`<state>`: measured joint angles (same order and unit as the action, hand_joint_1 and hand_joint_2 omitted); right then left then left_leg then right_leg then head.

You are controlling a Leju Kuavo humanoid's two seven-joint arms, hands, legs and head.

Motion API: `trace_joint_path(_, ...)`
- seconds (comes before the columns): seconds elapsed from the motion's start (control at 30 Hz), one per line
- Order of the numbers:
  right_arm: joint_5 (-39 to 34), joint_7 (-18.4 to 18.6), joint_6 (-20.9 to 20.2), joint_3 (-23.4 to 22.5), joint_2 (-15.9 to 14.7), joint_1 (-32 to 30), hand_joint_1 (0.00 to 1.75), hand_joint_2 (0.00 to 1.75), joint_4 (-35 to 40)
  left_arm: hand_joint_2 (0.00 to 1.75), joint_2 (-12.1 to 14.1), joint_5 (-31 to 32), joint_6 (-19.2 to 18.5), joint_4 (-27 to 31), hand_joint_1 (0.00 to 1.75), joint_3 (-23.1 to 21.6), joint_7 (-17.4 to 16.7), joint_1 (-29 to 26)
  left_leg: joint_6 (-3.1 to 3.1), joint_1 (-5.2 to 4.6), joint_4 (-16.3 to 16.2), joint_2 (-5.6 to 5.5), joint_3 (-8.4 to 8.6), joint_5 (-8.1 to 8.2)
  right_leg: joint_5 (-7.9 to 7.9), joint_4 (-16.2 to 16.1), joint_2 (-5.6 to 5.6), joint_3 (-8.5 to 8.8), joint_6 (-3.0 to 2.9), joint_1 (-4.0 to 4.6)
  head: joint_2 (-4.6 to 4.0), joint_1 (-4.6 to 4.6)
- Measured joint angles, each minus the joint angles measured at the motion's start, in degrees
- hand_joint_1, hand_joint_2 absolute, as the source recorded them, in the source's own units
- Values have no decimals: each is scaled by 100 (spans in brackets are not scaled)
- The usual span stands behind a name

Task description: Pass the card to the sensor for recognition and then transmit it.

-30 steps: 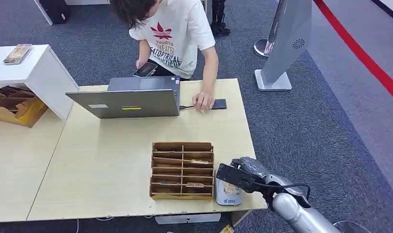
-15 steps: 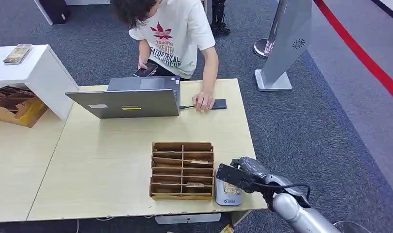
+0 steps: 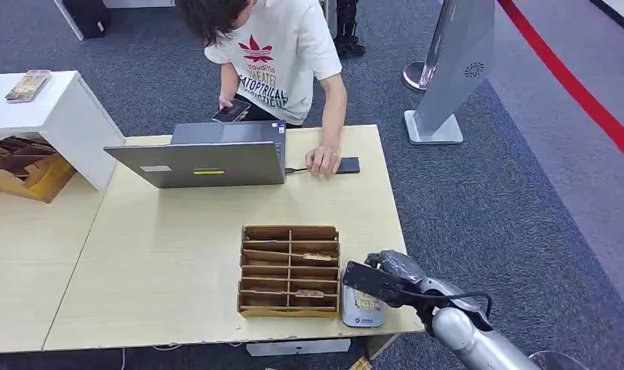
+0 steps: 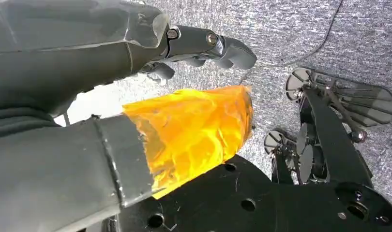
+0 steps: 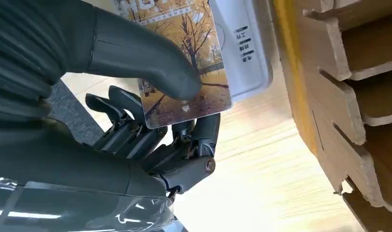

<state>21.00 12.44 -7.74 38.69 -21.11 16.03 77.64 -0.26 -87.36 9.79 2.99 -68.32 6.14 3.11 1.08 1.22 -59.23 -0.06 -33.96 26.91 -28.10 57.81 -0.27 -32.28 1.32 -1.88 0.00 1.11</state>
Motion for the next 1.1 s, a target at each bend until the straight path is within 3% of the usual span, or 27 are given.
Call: trace_joint_path(1.1, -24, 0, 96, 4, -133, -113, 175, 175, 72, 0, -31, 0, 39, 0, 0, 0, 55, -31, -1, 0, 0, 1, 0, 0, 0, -1, 1, 0, 0, 0, 0, 0)
